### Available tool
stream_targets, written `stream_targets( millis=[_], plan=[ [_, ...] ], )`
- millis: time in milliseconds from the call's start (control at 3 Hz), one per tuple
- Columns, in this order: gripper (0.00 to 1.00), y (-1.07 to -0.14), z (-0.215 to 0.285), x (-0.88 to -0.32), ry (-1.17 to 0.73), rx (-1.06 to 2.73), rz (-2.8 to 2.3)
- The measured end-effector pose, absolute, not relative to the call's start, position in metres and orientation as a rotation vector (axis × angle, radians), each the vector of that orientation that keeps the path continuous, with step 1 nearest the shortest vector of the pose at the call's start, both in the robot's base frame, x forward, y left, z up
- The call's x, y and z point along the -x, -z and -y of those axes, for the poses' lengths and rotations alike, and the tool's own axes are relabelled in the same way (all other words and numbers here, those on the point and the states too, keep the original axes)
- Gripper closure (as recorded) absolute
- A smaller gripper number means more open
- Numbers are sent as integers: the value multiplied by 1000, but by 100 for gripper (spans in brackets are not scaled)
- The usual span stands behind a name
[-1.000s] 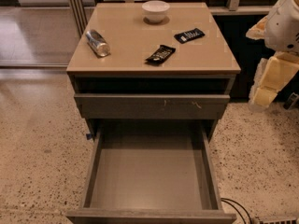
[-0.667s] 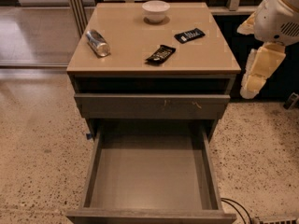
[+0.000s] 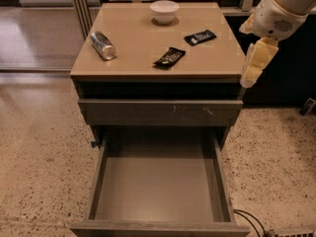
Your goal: Place rxbar chocolate into middle drawer
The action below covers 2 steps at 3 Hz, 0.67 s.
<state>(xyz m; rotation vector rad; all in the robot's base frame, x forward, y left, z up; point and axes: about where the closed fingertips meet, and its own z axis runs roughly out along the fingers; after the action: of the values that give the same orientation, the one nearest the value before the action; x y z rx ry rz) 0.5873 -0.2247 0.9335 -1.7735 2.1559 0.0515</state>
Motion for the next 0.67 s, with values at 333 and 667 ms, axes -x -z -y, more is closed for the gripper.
stream_targets(
  millis=[333, 667],
  plan=[
    [0, -921, 205, -620, -91, 1798, -2096],
    [0, -918, 206, -626, -94, 1785, -2092]
  ],
)
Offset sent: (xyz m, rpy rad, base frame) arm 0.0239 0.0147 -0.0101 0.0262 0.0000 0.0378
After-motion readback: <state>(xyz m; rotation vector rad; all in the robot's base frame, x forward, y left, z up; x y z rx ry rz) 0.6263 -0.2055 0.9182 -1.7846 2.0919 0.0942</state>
